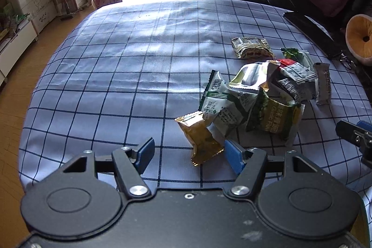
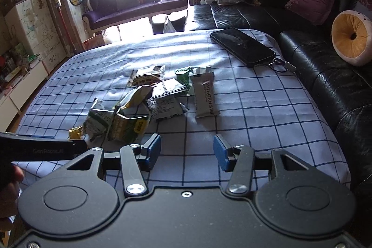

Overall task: Organize snacks
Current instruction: 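Grasp the gold candy with the left gripper while the right grasps the white hawthorn bar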

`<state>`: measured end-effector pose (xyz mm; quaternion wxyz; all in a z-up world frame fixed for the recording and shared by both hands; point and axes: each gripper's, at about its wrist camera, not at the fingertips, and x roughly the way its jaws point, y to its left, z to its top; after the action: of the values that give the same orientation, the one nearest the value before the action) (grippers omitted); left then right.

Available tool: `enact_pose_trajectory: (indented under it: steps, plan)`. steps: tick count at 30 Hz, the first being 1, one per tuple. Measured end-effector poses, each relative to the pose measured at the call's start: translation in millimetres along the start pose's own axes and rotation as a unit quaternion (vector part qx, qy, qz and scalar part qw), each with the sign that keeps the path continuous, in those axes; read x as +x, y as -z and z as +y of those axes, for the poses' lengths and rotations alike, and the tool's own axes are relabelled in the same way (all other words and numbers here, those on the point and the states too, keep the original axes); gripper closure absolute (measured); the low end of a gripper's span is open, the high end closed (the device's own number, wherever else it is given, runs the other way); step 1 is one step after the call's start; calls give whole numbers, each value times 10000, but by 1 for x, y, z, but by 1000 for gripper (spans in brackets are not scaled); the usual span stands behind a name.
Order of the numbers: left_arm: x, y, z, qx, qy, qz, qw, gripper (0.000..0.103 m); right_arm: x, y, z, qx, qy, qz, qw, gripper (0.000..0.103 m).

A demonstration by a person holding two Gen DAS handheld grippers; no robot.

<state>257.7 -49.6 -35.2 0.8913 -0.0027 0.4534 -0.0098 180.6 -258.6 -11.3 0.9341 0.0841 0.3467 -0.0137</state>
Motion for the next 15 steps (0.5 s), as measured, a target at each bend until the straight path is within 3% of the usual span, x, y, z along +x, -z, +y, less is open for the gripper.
enact_pose_trajectory:
  steps: [15]
  plan:
    - [18,-1,4,-27,-73,-37,10000,26,55,-22,-1,-129,440,-168,9988,46]
